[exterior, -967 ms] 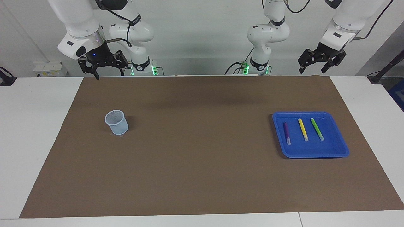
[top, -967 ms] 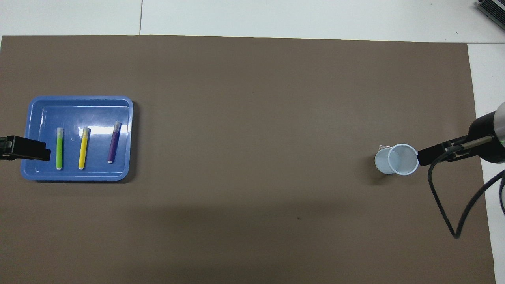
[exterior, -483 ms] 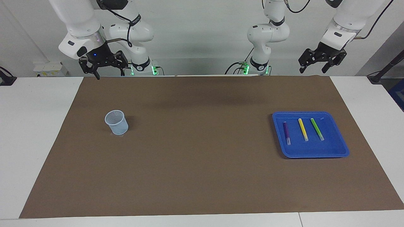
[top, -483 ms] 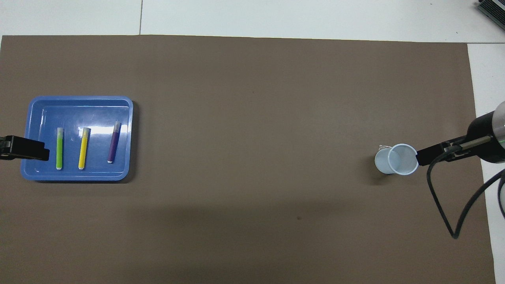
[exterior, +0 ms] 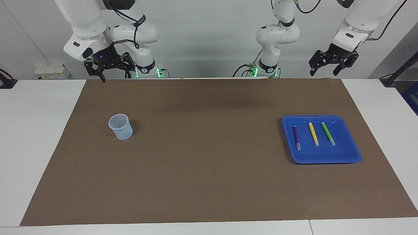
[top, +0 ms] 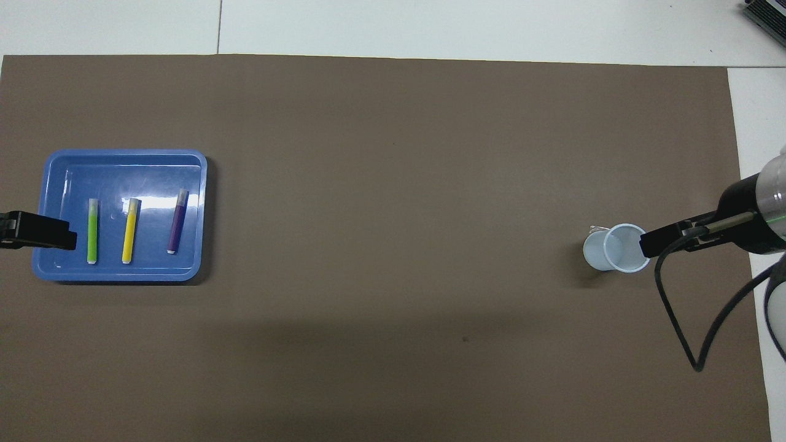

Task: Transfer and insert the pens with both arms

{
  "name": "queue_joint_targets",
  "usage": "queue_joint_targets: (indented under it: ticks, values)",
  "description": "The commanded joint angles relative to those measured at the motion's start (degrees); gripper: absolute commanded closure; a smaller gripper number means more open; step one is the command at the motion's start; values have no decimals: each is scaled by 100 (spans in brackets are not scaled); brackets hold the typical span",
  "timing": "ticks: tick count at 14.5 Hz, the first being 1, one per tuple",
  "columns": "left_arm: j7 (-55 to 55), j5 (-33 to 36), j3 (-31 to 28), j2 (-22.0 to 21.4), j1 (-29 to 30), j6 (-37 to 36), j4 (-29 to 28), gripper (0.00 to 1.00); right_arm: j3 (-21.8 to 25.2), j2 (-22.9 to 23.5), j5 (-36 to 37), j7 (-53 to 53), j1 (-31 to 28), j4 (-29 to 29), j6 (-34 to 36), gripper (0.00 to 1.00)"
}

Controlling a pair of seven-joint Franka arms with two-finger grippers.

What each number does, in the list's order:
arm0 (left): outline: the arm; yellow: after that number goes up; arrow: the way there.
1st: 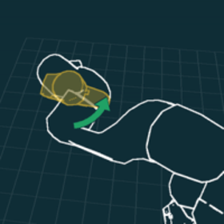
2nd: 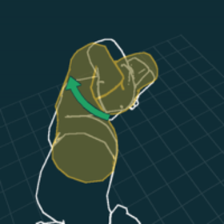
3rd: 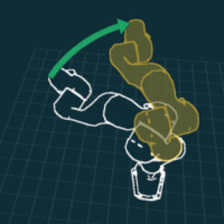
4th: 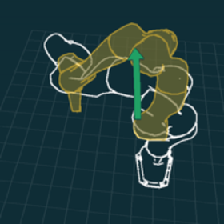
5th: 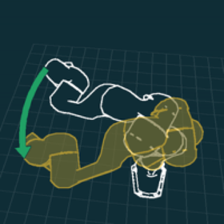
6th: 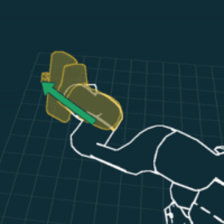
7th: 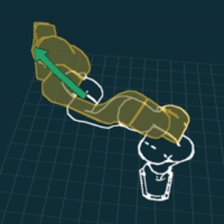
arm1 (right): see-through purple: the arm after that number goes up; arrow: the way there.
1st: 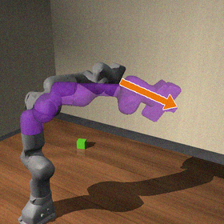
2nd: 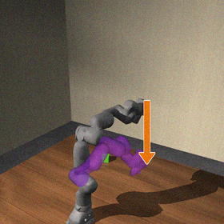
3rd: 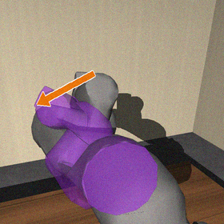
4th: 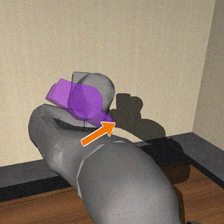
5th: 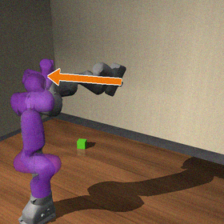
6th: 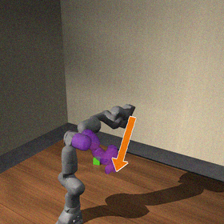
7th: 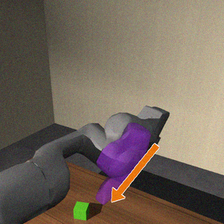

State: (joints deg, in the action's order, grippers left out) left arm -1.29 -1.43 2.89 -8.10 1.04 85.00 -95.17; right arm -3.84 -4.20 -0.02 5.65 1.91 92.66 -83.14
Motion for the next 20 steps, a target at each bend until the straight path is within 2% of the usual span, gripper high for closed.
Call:
queue_joint_targets:
  ticks: [1,7,13,20]
  values:
    - [-12,-6,-17,-42,19,69,7,0,-99,-81,-148,-196,-24,68,-79,0]
    - [-20,-6,1,-42,2,131,7,0,-152,-99,-367,-555,-24,147,-229,0]
    - [-20,-6,1,-42,11,122,-1,0,-161,-178,-973,-1635,-7,375,-536,0]
    - [-29,-6,1,-77,11,218,-133,0,-170,-248,-1088,-2365,459,762,-1238,0]
